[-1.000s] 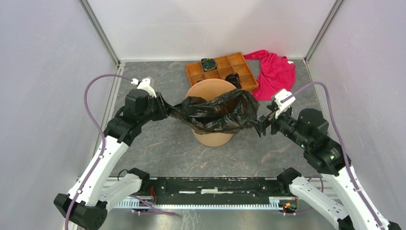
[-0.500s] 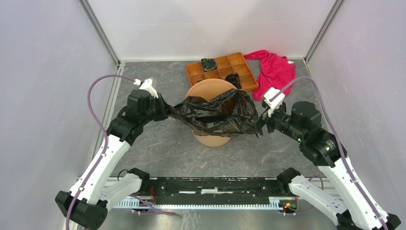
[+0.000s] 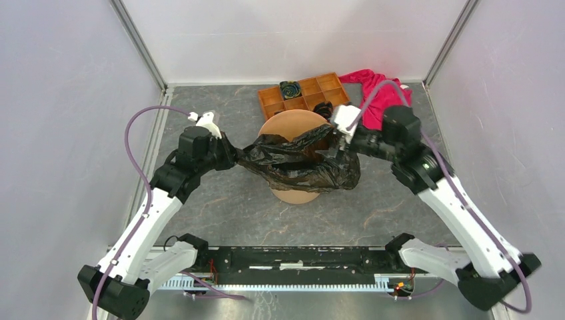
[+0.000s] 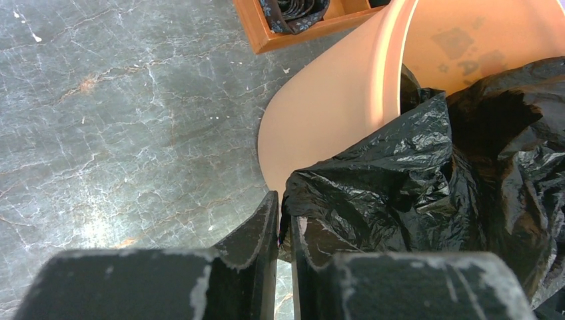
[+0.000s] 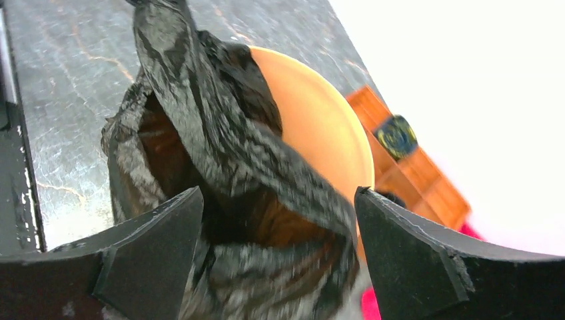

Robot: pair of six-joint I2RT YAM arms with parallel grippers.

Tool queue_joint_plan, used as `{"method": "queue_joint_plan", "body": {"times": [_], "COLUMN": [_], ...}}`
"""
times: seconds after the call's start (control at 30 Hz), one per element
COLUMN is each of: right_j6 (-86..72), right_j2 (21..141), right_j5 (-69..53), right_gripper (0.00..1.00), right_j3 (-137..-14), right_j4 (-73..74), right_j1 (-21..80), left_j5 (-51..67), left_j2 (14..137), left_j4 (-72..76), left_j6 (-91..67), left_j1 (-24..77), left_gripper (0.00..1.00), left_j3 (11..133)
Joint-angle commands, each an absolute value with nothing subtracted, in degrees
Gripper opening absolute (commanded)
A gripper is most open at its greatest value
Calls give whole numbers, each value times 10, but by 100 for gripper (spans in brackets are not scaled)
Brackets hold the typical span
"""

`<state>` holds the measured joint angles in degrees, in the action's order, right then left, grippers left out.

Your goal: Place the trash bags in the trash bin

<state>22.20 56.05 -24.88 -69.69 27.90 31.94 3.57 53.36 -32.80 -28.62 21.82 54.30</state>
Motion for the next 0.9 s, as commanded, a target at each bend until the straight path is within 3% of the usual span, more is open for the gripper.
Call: {"method": "queue_joint_plan", "body": {"times": [0.0,0.2,0.4,0.53,0.7,0.87], "right_j6": [350,453,465,439,419,349], "right_j2": [650,744,750,748,756,747], "right_j5": [-381,-338,-301,-247,-199,-89], "right_gripper": [90,78,62,29,1,0], "right_j3": [-754,-808,-760,-724,-721,-702], "right_j4": [224,311,254,191,165,66], "right_j1": [340,403,422,422,421,412], "left_j5": [51,62,65,69,70,67], "left_j2": [523,529,529,526,524,522], "left_j4": [-298,-293,-293,-290,-288,-297], "left_j6": [-281,-277,-275,-280,-287,-285], "left_j1": [215,215,215,216,216,215], "left_gripper": [17,17,17,17,17,17], "left_j3": [541,541,536,532,528,530]}}
